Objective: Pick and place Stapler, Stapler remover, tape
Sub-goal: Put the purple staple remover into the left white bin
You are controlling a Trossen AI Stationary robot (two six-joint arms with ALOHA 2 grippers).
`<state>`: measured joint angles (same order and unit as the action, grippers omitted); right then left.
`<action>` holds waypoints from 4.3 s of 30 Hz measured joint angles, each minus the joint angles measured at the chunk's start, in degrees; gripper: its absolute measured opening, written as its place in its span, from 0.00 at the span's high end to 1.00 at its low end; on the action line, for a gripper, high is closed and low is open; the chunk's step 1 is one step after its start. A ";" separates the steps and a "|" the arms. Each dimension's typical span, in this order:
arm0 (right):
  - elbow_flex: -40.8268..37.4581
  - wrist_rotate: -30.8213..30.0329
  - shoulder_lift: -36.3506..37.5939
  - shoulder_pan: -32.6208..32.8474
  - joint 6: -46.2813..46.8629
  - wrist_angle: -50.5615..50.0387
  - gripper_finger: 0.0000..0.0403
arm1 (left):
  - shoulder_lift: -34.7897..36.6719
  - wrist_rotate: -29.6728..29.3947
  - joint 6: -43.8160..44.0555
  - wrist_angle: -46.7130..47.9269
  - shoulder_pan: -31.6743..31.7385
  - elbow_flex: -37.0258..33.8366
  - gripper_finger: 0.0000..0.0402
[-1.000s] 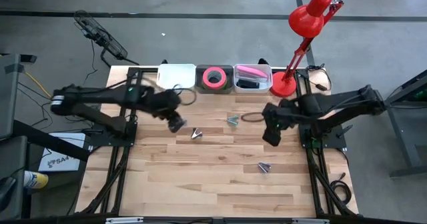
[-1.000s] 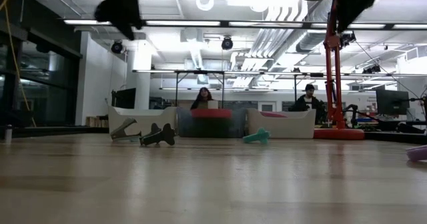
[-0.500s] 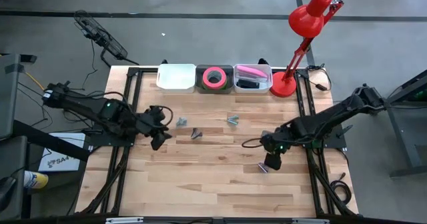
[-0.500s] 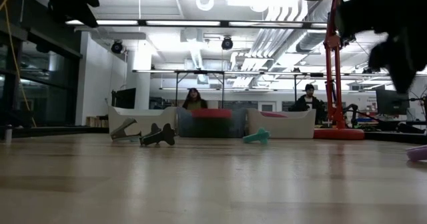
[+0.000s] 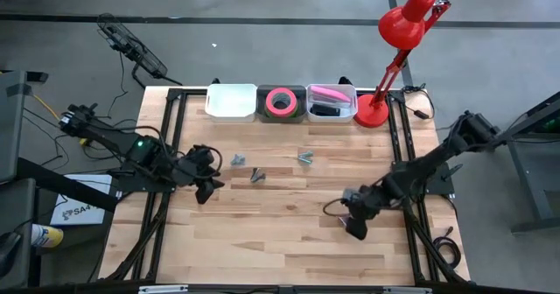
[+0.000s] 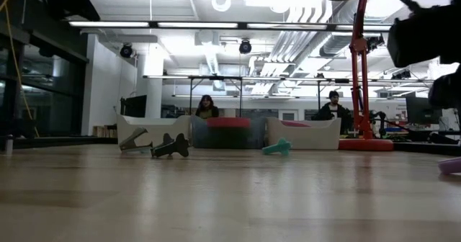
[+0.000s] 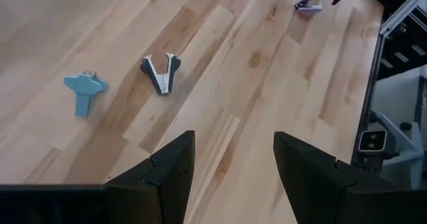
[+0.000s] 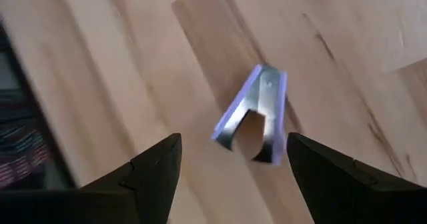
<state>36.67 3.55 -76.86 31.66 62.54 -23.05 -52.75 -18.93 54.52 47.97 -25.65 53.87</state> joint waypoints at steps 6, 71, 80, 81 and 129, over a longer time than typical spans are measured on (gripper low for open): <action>0.01 -8.18 -6.07 4.71 1.52 1.35 0.35 | 0.00 -0.33 0.02 -0.33 0.09 0.00 0.50; 42.10 -27.88 -7.93 -13.04 -46.16 4.54 0.81 | -11.18 -15.32 -44.51 -50.48 0.17 0.00 0.50; 39.68 -24.43 -8.71 -15.24 -53.10 20.77 0.81 | -13.66 -12.46 -48.07 -61.84 2.93 0.00 0.50; 39.64 -24.13 -8.96 -15.45 -53.55 21.34 0.81 | -13.68 -11.52 -48.09 -62.67 3.62 0.00 0.50; 39.58 -21.38 -9.36 -17.07 -53.43 24.68 0.50 | -13.88 -3.23 -48.22 -66.69 8.21 0.52 0.79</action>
<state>76.25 -17.83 -86.21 14.59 9.10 1.63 -66.63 -22.16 6.30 -18.72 -17.43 54.39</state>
